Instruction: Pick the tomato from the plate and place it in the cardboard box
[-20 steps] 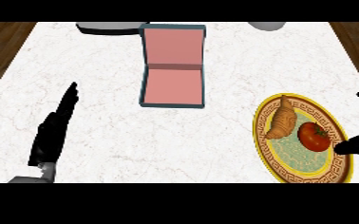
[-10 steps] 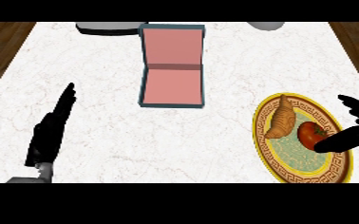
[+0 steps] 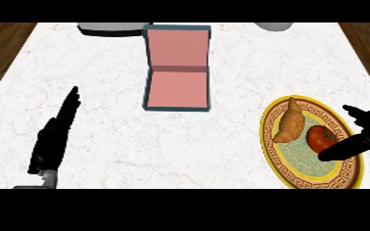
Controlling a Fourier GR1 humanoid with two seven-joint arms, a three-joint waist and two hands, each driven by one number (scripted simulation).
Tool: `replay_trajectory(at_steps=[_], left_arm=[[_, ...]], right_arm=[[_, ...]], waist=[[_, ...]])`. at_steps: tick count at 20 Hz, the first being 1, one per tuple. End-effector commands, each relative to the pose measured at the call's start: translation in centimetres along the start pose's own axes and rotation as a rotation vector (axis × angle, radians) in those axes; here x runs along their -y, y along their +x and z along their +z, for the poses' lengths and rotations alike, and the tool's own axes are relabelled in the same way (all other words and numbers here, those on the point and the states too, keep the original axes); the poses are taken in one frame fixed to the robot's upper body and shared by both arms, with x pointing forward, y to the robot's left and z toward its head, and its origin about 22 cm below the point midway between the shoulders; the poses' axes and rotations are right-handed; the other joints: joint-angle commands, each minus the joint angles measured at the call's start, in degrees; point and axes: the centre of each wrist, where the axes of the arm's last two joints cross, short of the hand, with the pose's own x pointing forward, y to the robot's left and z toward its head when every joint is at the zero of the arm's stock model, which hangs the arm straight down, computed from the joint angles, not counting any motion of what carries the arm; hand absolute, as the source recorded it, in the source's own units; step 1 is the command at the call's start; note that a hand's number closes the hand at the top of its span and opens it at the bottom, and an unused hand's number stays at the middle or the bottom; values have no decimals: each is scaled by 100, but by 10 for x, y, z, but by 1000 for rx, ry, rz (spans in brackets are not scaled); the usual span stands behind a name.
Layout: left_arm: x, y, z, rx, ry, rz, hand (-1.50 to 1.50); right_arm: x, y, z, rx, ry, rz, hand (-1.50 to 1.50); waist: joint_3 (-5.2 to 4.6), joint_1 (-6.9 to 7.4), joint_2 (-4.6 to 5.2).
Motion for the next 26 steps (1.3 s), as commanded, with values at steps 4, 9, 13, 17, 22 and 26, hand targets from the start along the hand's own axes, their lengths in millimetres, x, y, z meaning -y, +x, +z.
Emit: replay_trajectory(at_steps=[4,9,13,17,22,26], left_arm=[[3,4,20,-7,-7,-1,0],[-18,5,6,-8,-11,-4,0],[-9,12,4,11,-10,-23,0],[13,11,10,-4,-7,14,0],[-28,4,-12,19,-6,-21,0],[-14,-1,11,-8,-8,2,0]], right_arm=[[-14,8,5,-68,5,-1,-150],[-19,9,-5,-62,-1,4,-150],[-44,13,-6,-60,-9,-17,-150],[-30,6,-15,-64,9,-22,-150],[-45,4,-24,-67,10,5,-150],[-31,-5,-24,-79,28,36,-150]], waist=[[1,7,-6],[1,8,-2],[1,10,-2],[1,13,0],[1,10,6],[1,5,-3]])
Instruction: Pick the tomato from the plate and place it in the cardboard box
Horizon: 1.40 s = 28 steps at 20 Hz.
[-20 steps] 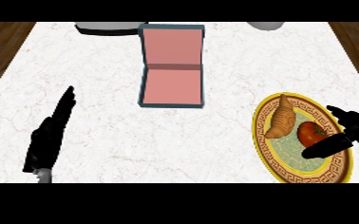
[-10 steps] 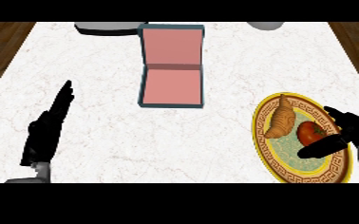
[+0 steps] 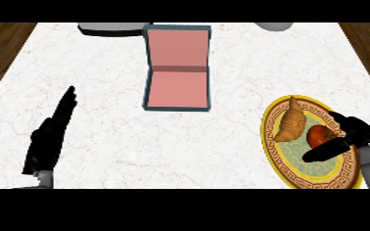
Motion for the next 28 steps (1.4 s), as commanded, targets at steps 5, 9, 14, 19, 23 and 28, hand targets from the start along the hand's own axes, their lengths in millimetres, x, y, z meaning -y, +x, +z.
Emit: replay_trajectory(at_steps=[5,9,14,19,23,28], left_arm=[[5,8,-4,-11,7,2,0],[-14,-5,-9,-2,13,4,0],[16,16,-11,2,8,9,0],[27,19,-16,76,-96,4,0],[36,25,-17,100,-148,2,0],[37,27,-23,97,-131,5,0]], right_arm=[[-18,2,-14,-40,54,-14,150],[-10,-6,2,-8,-121,103,150],[-16,-7,-1,5,-221,139,150],[5,86,45,665,-203,543,150],[17,108,66,956,-209,711,150],[56,124,69,1219,-301,794,150]], waist=[[0,-3,-1],[-3,-31,-5],[0,-31,-9],[39,969,168],[57,1129,255],[50,876,289]])
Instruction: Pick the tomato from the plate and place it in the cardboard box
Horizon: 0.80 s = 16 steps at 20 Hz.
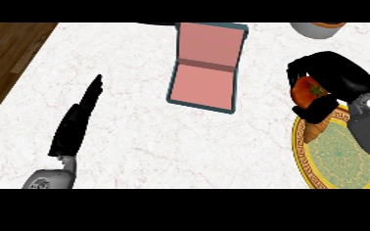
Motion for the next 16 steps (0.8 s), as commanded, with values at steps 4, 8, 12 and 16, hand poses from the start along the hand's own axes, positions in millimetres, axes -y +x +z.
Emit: replay_trajectory(at_steps=[4,8,12,16], left_arm=[[-2,8,-10,5,21,-5,0],[-3,-4,-1,-25,29,12,0],[-9,-7,1,-16,30,2,0],[-14,-9,-4,-37,58,-3,0]], right_arm=[[25,-33,-20,312,-125,47,150],[53,-36,-34,543,-222,-191,150],[68,-38,-52,721,-220,-345,150],[77,-25,-75,874,-179,-431,150]], waist=[[2,-217,36],[-10,-214,-16],[-29,-286,-55],[-39,-481,-102]])
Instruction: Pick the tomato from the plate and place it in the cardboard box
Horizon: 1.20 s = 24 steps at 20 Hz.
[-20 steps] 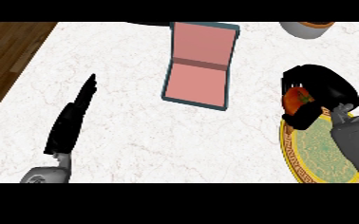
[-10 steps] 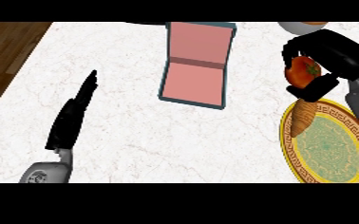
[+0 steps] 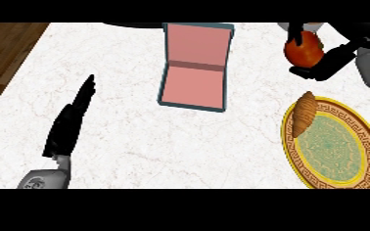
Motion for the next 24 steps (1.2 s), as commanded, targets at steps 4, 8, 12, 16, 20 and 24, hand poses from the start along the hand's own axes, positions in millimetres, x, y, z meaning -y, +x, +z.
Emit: replay_trajectory(at_steps=[4,8,12,16,20,24], left_arm=[[-5,-9,-2,-39,22,15,0],[-17,-6,-4,-44,59,2,0],[-27,-12,8,-48,42,-14,0],[-5,-26,6,-34,54,-7,0],[-11,3,24,-37,54,-8,0],[-2,-7,20,-31,50,-11,0]], right_arm=[[11,3,-61,168,41,-141,150],[-9,25,-116,157,82,-119,150],[-24,46,-153,161,113,-119,150],[-49,53,-177,138,145,-100,150],[-76,48,-183,101,210,-80,150],[-127,65,-206,82,259,-58,150]], waist=[[-17,-213,-63],[-20,-311,-99],[-22,-369,-127],[-26,-375,-93],[-18,-331,-118],[-21,-341,-104]])
